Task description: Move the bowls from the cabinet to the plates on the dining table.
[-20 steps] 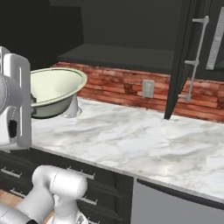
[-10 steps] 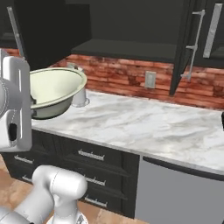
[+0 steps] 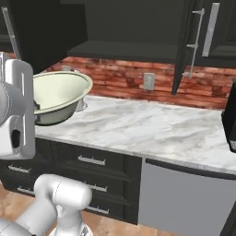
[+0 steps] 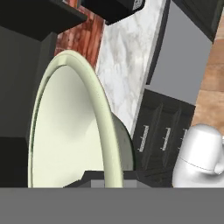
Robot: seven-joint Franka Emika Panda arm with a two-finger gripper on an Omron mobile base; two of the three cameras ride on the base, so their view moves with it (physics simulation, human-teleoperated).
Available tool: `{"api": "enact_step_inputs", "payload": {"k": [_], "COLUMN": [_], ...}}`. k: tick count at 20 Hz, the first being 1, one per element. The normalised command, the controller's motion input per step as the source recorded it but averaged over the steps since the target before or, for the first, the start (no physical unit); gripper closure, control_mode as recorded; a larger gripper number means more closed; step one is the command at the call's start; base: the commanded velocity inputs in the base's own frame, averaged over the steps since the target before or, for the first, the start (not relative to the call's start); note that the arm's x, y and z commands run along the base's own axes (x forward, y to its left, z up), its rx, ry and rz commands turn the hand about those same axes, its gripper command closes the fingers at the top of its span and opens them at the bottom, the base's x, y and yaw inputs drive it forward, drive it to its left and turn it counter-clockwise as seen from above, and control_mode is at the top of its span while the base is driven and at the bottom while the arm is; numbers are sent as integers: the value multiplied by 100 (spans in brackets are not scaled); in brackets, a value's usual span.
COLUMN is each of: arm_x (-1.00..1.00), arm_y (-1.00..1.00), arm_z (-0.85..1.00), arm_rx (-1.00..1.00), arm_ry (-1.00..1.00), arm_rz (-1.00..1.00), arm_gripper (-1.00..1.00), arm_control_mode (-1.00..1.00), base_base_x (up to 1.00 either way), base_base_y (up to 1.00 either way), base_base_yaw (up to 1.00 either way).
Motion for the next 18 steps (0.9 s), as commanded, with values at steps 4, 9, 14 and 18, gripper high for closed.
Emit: {"api": "enact_step_inputs", "payload": {"k": [4, 9, 14, 18], "arm_x": [0, 0, 0, 0], "arm_y": [0, 0, 0, 0], "arm_z": [0, 0, 0, 0], "arm_rx": [0, 0, 0, 0], "arm_ry": [0, 0, 0, 0], "arm_rz": [0, 0, 0, 0], "arm_gripper": [100, 100, 100, 100], "arm_control_mode": [100, 100, 100, 100], "base_base_x": [0, 0, 0, 0], "base_base_y": [0, 0, 0, 0], "base_base_yaw": [-25, -25, -25, -25]}}
